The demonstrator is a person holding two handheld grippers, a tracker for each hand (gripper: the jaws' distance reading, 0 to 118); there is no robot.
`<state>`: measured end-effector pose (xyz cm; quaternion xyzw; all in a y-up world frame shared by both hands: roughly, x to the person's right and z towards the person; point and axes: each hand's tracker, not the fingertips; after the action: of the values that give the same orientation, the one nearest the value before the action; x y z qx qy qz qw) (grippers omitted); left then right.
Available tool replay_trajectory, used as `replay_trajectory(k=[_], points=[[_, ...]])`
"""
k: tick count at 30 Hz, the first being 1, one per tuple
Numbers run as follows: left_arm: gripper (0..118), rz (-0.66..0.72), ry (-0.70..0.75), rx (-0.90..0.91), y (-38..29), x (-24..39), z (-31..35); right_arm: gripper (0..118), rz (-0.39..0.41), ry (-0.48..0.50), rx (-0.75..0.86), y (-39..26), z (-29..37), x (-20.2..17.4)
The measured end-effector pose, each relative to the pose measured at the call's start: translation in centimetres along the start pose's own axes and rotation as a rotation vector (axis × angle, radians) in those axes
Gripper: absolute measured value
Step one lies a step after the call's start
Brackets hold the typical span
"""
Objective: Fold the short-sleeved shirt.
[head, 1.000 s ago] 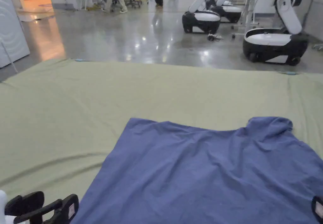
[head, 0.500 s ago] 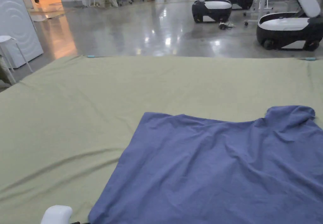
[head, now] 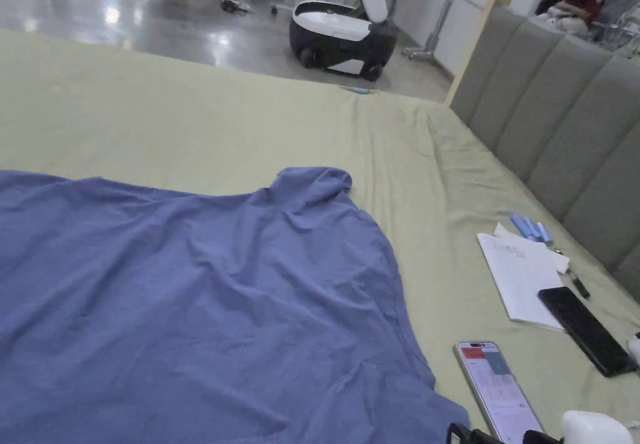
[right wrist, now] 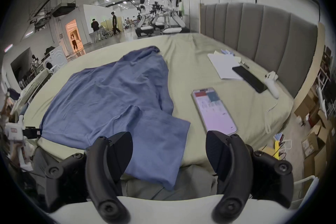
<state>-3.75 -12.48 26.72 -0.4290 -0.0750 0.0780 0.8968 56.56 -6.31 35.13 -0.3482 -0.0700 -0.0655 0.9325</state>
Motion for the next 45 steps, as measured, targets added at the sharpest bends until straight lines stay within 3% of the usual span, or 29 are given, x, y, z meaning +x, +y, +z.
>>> replay_trajectory(k=[4,5,6,8,9,11,13,14,16,23,32,36,39,40,41,42,43,44,45], points=[[10,0.017,-0.001,0.018,-0.1,0.4,0.1,89,-0.007,0.011,-0.191,0.1,-4.5,-0.3],[10,0.016,-0.001,0.019,-0.1,0.5,0.2,86,-0.019,-0.005,-0.247,0.0,-5.6,-0.5],[10,0.018,-0.001,0.020,-0.1,0.7,0.2,72,-0.035,-0.009,-0.284,-0.2,-6.6,-0.6],[10,0.019,0.004,0.023,-0.1,0.7,0.2,69,-0.018,-0.035,-0.341,-0.8,-7.6,-1.2],[10,0.015,0.007,0.025,-0.2,0.9,0.2,56,0.048,-0.048,-0.281,-0.7,-7.0,-2.0],[10,0.017,0.009,0.029,-0.2,0.7,0.2,7,0.057,-0.036,-0.295,-0.3,-6.3,-2.6],[10,0.022,0.008,0.035,-0.3,0.7,0.2,7,-0.004,0.084,-0.273,-0.8,-5.7,-3.0],[10,0.022,0.008,0.037,-0.3,0.8,0.3,7,-0.001,0.095,-0.271,-1.3,-5.5,-3.5],[10,0.021,0.012,0.047,-0.4,0.8,0.6,7,0.085,0.015,-0.216,-1.4,-5.4,-4.2],[10,0.101,-0.075,0.202,3.4,1.0,3.4,7,0.002,0.052,0.020,3.6,-3.5,-2.7],[10,-0.008,-0.040,0.272,17.0,1.9,-3.4,7,0.011,0.090,0.081,14.4,-13.2,-3.2],[10,-0.004,-0.005,0.219,20.7,1.7,-8.6,7,-0.082,0.128,0.000,17.2,-19.0,-2.9],[14,0.018,0.010,0.180,21.7,1.6,-11.3,7,-0.078,0.117,-0.042,17.8,-22.5,-3.0],[23,0.021,0.009,0.189,21.7,1.5,-11.9,10,-0.066,0.108,-0.046,17.8,-23.2,-3.1],[39,0.033,0.026,0.189,21.6,1.4,-12.3,23,-0.064,0.104,-0.040,17.4,-23.8,-3.2],[39,0.038,0.030,0.198,21.4,1.3,-12.6,23,-0.061,0.100,-0.038,17.2,-24.3,-3.2],[45,0.043,0.035,0.203,21.3,1.3,-12.6,30,-0.062,0.087,-0.026,17.0,-24.4,-3.2],[58,0.052,0.038,0.208,21.0,1.2,-12.2,48,-0.061,0.063,-0.005,16.8,-24.2,-3.1],[74,0.053,0.026,0.235,20.6,1.1,-11.5,83,-0.061,0.060,-0.003,16.5,-24.0,-2.9]])
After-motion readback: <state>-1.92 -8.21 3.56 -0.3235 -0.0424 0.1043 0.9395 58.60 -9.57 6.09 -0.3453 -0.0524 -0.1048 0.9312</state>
